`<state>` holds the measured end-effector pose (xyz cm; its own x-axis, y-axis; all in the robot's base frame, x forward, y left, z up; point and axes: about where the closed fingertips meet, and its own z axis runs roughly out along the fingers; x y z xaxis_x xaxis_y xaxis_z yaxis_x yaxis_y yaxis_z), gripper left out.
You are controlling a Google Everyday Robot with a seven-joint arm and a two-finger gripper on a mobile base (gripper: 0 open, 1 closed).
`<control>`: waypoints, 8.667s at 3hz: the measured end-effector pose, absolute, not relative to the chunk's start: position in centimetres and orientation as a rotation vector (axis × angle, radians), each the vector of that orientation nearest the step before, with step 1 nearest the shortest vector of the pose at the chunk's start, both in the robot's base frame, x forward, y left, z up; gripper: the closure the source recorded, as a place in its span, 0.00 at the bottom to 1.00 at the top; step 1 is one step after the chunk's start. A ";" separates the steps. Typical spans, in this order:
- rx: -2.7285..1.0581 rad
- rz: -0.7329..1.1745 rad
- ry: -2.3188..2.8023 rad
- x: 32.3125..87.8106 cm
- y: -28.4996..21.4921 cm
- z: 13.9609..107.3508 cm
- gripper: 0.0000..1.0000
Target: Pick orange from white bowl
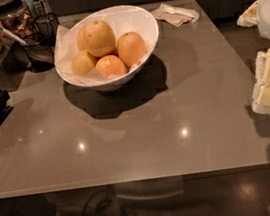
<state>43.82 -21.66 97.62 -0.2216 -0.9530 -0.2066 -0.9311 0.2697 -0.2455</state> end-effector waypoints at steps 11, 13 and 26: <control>-1.602 0.141 2.082 62.7 -5.1 102.2 0.00; -1.542 0.210 2.003 64.6 -2.1 102.1 0.00; -1.663 0.322 2.207 70.1 5.2 93.3 0.46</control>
Offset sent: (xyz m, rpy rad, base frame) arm 0.0365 0.0326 0.0096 -0.0284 0.0431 0.0974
